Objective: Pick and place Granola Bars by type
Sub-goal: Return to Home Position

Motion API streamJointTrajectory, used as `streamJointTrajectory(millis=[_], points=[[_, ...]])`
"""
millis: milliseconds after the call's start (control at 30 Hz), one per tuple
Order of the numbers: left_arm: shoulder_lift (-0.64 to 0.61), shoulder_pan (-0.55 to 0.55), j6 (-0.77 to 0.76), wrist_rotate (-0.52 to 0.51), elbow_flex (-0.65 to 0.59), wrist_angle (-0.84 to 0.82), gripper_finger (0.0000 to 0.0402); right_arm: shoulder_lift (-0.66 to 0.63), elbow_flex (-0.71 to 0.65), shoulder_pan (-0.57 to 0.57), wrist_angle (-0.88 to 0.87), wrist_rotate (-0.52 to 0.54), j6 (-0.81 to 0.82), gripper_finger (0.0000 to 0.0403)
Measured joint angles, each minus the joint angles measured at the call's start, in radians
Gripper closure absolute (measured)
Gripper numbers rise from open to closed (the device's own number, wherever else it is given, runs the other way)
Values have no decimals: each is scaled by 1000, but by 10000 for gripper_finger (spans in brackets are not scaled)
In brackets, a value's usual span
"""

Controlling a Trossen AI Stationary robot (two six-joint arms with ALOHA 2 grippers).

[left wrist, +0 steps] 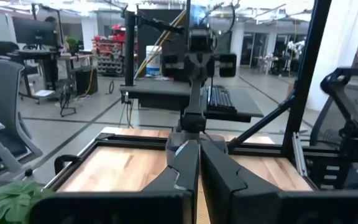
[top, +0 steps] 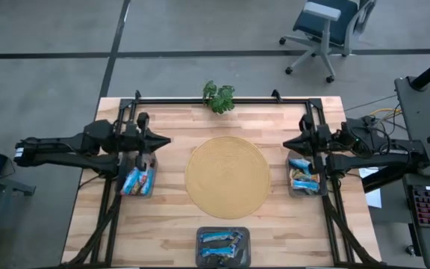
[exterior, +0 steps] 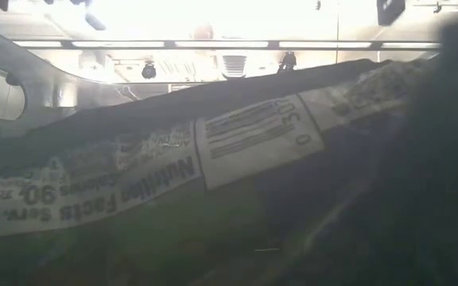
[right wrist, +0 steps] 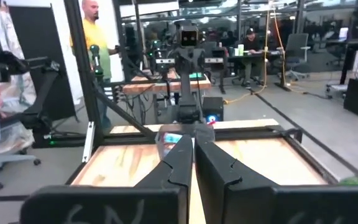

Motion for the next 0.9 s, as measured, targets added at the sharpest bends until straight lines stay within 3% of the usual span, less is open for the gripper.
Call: streamJointTrajectory(millis=[467,900], points=[[-108,1,19,57,-138,15,401,-262,-244,0,0,-16,51,394],[-130,1,38,89,-326,271,401,-362,-373,0,10,-15,31,394]])
